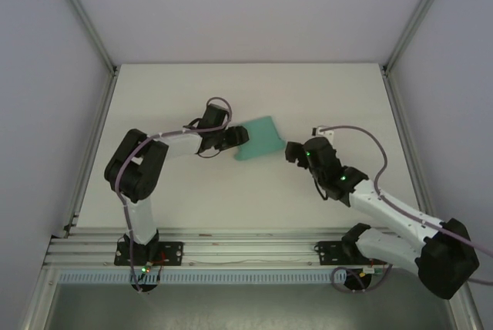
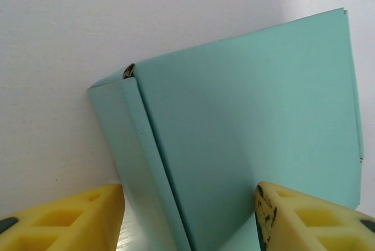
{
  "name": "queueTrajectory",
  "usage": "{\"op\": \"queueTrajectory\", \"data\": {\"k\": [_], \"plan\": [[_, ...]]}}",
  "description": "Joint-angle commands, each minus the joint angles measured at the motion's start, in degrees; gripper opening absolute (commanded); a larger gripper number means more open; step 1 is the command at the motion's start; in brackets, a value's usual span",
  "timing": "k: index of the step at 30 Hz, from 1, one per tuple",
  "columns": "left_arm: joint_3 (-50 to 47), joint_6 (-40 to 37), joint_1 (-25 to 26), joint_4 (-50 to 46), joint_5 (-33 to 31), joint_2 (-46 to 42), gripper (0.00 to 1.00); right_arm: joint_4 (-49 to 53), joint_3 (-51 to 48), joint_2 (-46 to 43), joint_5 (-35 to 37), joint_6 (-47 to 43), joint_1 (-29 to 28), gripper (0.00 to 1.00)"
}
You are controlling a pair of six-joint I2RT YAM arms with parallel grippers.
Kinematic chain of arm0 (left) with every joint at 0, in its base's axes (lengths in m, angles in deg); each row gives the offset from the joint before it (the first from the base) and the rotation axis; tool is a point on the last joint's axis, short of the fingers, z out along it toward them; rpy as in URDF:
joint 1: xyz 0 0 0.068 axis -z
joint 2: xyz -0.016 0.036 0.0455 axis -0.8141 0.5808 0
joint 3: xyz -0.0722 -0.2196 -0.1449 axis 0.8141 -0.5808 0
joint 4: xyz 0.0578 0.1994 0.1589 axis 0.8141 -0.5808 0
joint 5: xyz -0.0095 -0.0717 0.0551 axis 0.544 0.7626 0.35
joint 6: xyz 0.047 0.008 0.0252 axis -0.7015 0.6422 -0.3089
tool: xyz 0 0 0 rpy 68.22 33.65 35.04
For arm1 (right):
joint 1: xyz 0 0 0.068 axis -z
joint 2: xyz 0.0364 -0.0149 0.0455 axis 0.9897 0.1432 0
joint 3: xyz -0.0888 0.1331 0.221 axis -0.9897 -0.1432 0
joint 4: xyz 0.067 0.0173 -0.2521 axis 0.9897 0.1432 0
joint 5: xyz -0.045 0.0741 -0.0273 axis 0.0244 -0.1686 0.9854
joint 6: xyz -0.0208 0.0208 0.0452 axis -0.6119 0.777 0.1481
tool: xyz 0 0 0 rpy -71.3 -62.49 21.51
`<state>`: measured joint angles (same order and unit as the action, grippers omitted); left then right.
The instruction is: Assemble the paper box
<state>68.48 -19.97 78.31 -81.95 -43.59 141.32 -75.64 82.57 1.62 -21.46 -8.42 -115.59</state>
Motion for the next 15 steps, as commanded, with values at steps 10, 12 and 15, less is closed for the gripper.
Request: {"op": "queueTrajectory", "data": {"k": [10, 12, 15], "plan": [[-5.9, -0.4, -4.3, 9.6, 8.1, 3.6, 0.4, -1.2, 12.5, 20.5, -19.1, 0.5, 10.1, 0.92], [-7.5, 1.3, -5.4, 12.4, 10.2, 3.8, 0.37, -3.6, 14.3, 24.7, -23.9, 2.0, 11.9, 0.91], [-9.5, 2.6, -6.4, 15.6, 12.0, 3.8, 0.31, -7.6, 16.7, 30.5, -33.6, 4.5, 14.3, 0.88]]}}
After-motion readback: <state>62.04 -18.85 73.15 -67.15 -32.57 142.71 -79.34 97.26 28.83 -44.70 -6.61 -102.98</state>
